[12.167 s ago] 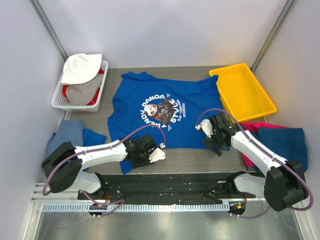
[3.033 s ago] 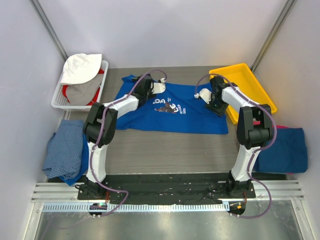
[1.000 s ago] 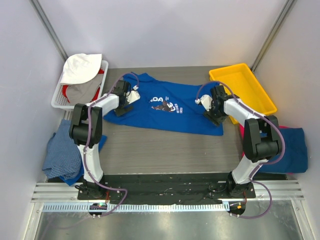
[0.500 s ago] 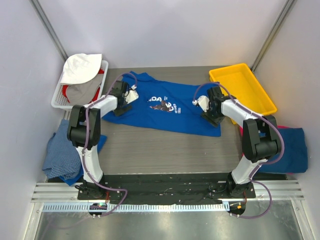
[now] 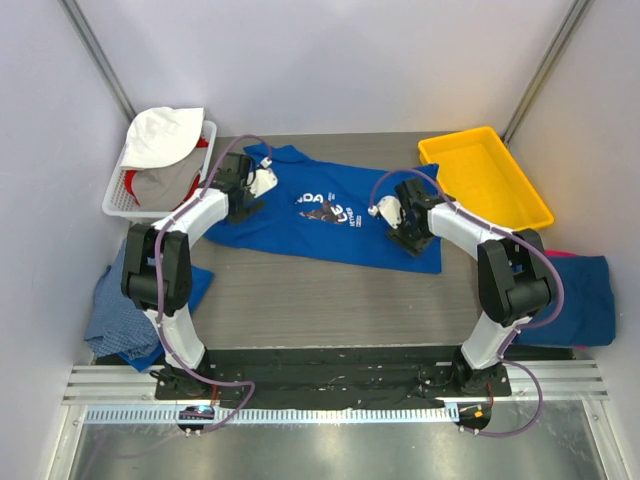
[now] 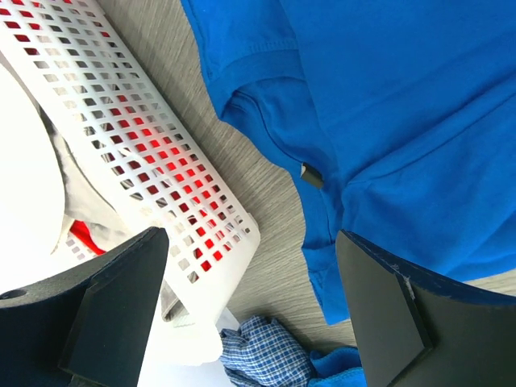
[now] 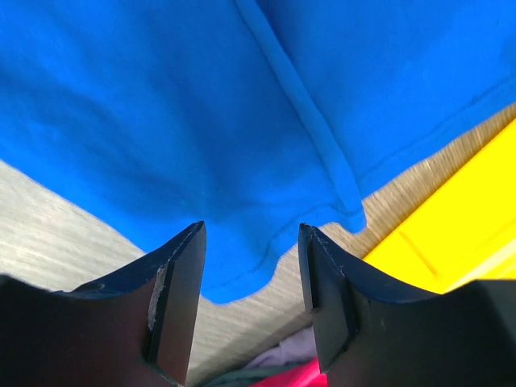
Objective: Fold and stack the t-shirts
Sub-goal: Fold the flattened tshirt in 1/3 of the way
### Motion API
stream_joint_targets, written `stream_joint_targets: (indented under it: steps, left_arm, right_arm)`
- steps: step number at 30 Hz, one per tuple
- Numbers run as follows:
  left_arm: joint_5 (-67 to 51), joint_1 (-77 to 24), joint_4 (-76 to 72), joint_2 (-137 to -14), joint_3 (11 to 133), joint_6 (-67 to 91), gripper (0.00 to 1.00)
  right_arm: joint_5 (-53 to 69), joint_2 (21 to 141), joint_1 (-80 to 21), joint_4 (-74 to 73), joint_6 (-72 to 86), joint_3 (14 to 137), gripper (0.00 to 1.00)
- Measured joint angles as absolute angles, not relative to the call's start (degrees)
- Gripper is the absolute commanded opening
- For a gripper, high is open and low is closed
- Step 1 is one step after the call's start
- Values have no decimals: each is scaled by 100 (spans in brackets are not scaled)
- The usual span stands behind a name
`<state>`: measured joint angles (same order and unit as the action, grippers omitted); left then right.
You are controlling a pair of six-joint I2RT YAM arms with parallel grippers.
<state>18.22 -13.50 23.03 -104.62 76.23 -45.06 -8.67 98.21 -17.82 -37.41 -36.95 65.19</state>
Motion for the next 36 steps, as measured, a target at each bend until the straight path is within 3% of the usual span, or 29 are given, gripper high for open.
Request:
stream_joint_targets:
  steps: [18,25,28,32,36]
  left_arm:
    - [1822,-1350,2342,-10438,7553,-4431,90]
    - [1684,-1354,2539,-10368,7426,-4440,96]
    - [1612,-1354,2602,-10294,7367,-4440,98]
    - [1476,-1354,2700,-10162,7286,-4438,99]
    - [1426,-1374,2751,-10141,7282,-4440,100]
  right_arm:
    - [-1435,10057,-1863,-2604,-4333,5898,56]
    - [-1494,9780,-1850,-2156,-4617,5487,56]
    - [-1490,9660,-1796,-2099,-4700,5341,58]
    - [-1470,9428,-1719,-2220,-4797,5144,70]
    - [-1380,9115,-1680,-2523,-4904,4934,72]
